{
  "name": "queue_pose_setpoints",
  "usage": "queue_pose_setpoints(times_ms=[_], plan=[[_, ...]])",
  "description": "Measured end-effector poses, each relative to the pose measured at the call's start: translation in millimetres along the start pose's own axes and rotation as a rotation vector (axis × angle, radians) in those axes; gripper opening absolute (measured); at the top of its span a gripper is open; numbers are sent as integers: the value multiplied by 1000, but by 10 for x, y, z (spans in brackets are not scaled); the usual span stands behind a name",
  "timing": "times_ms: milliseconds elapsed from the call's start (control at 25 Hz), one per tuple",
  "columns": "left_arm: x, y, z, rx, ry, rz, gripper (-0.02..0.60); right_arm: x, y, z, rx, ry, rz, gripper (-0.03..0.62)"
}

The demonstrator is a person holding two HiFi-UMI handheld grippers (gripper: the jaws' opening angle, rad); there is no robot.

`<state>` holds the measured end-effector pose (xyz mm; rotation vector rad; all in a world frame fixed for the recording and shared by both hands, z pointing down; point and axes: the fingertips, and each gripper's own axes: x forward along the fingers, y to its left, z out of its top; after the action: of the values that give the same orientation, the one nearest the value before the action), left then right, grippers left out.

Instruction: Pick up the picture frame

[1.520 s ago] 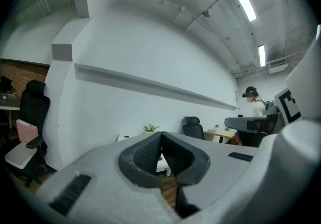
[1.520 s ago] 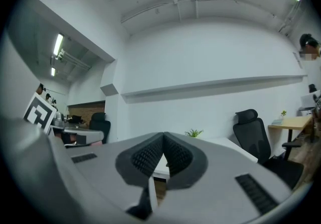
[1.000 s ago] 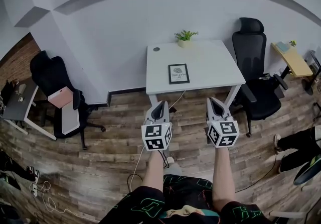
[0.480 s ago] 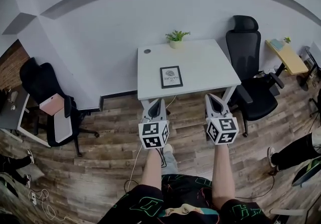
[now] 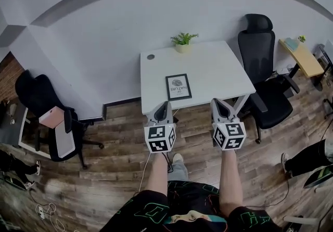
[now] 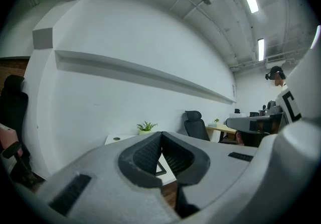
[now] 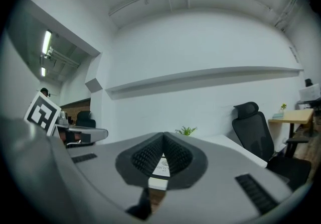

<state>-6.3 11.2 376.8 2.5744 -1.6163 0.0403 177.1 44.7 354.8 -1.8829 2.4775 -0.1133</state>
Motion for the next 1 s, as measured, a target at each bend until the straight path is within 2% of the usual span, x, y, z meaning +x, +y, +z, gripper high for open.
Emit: queue_pose_setpoints(times_ms=[320,600,760,1000], plan=[[640,124,-300,2,110,-56,8,591,-206,-421,85,84,-40,5],[1079,468,-589,-30,190,-58,8,1164,-250,-676,110,154,-51,5],[1293,689,-654,-22,213,-55,8,1514,-193,-761,104,191,-43,5],[1599,985,-792,-75,235,-42,8,1982,-125,-845,68,242,-21,5]])
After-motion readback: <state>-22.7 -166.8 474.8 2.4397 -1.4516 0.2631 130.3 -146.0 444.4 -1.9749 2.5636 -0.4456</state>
